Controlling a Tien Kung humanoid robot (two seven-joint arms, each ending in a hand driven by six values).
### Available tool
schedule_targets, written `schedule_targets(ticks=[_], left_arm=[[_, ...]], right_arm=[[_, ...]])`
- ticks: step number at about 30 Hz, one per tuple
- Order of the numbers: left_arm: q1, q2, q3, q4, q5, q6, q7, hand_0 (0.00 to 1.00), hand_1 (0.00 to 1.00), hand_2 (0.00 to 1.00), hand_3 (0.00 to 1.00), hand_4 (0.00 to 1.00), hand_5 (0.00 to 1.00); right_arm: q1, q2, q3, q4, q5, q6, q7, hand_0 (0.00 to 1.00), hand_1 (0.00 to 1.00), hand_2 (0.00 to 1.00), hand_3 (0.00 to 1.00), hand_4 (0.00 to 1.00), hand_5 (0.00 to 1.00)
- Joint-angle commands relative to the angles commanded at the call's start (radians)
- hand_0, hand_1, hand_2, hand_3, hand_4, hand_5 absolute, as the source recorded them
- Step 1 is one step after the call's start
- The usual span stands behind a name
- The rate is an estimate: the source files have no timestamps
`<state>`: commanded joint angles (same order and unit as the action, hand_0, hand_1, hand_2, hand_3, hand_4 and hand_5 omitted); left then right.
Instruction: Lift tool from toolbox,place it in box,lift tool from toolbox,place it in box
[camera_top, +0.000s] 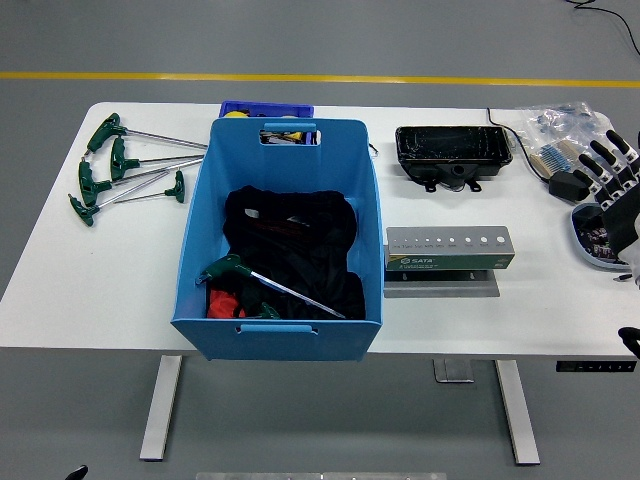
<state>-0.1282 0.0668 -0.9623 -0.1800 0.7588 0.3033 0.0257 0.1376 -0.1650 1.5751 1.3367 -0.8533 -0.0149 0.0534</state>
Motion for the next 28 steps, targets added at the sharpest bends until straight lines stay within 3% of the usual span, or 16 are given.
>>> schedule_targets(ticks=[28], left_arm=[[-0.001,-0.004,0.001,0.000,-0.004,-0.001,0.004,0.724,0.727,0.749,0.641,0.630,0.533]], right_arm=[[0.001,0.003,0.005,0.005,-0.009,0.009,-0.011,0.812,0.800,0.855,0.877,0.998,0.918]])
